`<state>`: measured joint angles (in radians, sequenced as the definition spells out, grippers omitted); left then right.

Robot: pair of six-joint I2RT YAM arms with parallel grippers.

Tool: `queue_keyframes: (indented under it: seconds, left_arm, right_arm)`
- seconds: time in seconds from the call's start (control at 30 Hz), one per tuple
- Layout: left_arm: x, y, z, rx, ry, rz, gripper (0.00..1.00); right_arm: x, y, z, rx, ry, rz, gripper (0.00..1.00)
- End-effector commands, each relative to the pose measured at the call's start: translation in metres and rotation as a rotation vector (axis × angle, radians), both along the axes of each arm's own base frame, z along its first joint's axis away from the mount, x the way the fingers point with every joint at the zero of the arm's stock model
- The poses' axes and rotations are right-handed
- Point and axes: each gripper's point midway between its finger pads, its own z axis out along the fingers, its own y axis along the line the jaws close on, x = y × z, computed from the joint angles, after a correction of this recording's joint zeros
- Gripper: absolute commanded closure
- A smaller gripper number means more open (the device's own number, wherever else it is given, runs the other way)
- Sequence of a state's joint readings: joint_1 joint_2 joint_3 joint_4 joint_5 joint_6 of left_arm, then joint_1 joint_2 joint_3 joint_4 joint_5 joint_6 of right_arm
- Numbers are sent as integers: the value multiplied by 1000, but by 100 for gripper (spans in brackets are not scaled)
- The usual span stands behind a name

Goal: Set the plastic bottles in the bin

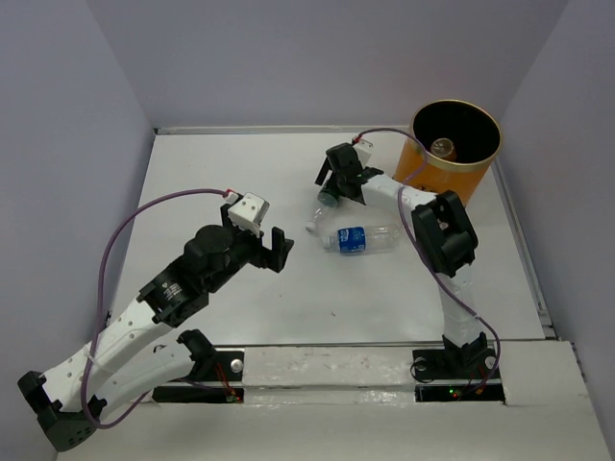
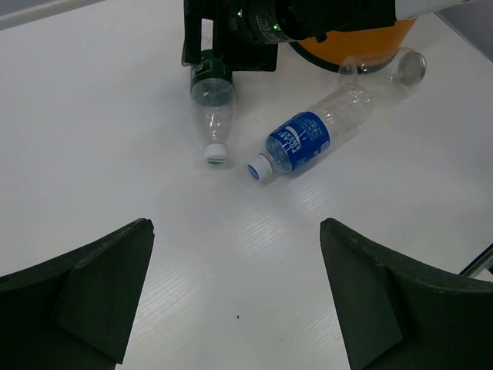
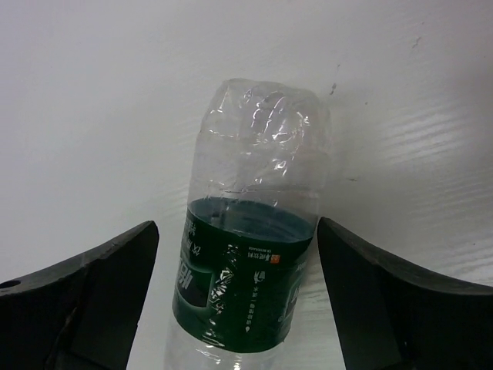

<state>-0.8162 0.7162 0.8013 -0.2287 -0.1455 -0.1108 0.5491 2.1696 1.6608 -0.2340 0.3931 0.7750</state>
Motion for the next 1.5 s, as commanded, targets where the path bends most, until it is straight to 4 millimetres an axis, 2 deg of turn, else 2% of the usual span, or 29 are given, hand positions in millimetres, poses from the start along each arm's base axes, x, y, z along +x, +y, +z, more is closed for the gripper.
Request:
queue_keyframes:
  seconds: [0.0,0.1,0.13,0.2,0.23,0.27,0.37,0.4,0.47,0.5,0.53,0.57,0.6,0.63,0.67,0.7,0.73,0.77,0.8,0.83,0.87,0.93,0.97,1.07,1.1,1.17,1.2,1.3,1.47]
  left_arm:
    - [0,0,33,-68,-67,-3,1]
    - [1,-1,32,-65,-63,-6,1]
    - [1,-1,32,-65,-63,-5,1]
    - [1,-1,31,-63,-63,-5,1]
    - [1,-1,31,-62,-62,-5,1]
    - [1,-2,31,-62,-62,-5,1]
    - [2,-2,29,-58,-58,-7,1]
    - [1,-2,31,-61,-61,-7,1]
    - [1,-1,32,-65,-65,-5,1]
    - [1,-1,31,-65,-66,-4,1]
    - [2,-1,31,-65,-66,-4,1]
    - [2,-1,31,-64,-64,-4,1]
    - [3,-3,28,-57,-58,-5,1]
    - [3,-3,27,-52,-53,-5,1]
    - [3,-3,25,-47,-49,-4,1]
    - [4,-3,25,-47,-47,0,1]
    - [4,-2,25,-46,-47,1,1]
    - [4,-2,25,-47,-49,4,1]
    - [3,-1,28,-55,-55,6,1]
    - [2,0,29,-58,-59,4,1]
    - [2,0,31,-61,-63,6,1]
    - [1,2,33,-69,-70,7,1]
    - [1,1,33,-69,-70,4,1]
    - [0,0,34,-72,-69,-6,1]
    - [-1,1,35,-75,-73,-5,1]
    - [-1,2,37,-79,-77,-2,1]
    - [-1,3,37,-81,-80,3,1]
    - [-1,2,38,-84,-81,-5,1]
    - [-1,2,38,-84,-82,-2,1]
  right_arm:
    - [12,12,-2,20,-13,46,11]
    - [14,16,-6,27,-8,55,26]
    - [15,16,-5,28,-10,53,26]
    - [18,17,3,38,-37,46,38]
    - [18,15,5,37,-48,39,48]
    - [23,17,23,64,-98,41,51]
    - [26,21,51,106,-174,51,55]
    - [23,28,75,119,-218,73,55]
    - [22,36,107,146,-278,98,55]
    - [18,41,136,163,-329,119,55]
    - [17,42,153,175,-355,130,55]
    - [19,43,183,202,-422,136,55]
    - [17,43,204,214,-459,143,55]
    - [12,35,236,205,-517,148,55]
    - [9,30,255,193,-554,143,55]
    - [5,22,276,149,-599,151,55]
    - [-5,5,310,126,-662,119,55]
    - [-10,-6,325,83,-695,102,55]
    - [-14,-28,339,-28,-727,55,55]
    - [-21,-35,353,-64,-754,63,55]
    - [-24,-76,376,-126,-787,-36,56]
    - [-28,-121,397,-231,-809,-114,57]
    - [-32,-163,415,-262,-832,-199,58]
    - [-38,-228,434,-330,-865,-333,59]
    - [-45,-242,444,-355,-890,-370,59]
    - [-48,-264,445,-492,-881,-418,59]
    - [-50,-268,456,-511,-922,-448,59]
    - [-42,-286,456,-692,-891,-482,59]
    - [-11,-289,423,-786,-839,-483,59]
